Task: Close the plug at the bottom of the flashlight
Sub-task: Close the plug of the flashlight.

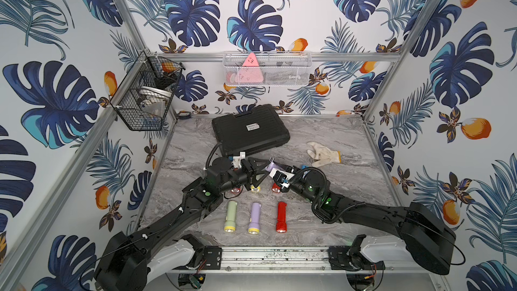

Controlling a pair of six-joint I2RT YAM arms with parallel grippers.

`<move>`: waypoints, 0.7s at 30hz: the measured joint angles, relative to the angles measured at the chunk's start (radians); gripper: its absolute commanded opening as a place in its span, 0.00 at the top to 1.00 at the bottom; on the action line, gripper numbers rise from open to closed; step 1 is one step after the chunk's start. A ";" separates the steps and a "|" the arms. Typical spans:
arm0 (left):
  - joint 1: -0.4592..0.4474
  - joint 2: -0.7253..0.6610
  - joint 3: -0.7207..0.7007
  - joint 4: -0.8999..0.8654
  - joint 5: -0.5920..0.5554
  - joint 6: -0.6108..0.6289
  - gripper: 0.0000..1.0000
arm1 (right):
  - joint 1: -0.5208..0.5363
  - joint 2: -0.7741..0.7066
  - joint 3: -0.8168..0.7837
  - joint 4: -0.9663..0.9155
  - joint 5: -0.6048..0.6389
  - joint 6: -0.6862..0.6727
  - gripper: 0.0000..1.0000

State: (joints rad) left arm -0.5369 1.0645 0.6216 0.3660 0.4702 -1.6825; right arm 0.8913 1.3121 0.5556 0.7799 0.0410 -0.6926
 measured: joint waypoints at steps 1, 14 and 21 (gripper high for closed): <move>0.000 0.001 0.001 0.000 0.000 0.000 0.51 | 0.000 -0.003 -0.001 0.002 0.003 0.000 1.00; -0.001 0.011 0.010 0.000 0.002 0.003 0.52 | -0.001 -0.018 -0.011 0.003 0.010 -0.004 1.00; -0.005 0.027 0.022 -0.003 0.001 0.008 0.54 | -0.002 -0.010 -0.008 0.003 0.022 -0.007 1.00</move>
State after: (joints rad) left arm -0.5419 1.0912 0.6437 0.3630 0.4713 -1.6749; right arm 0.8898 1.3018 0.5480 0.7834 0.0628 -0.6998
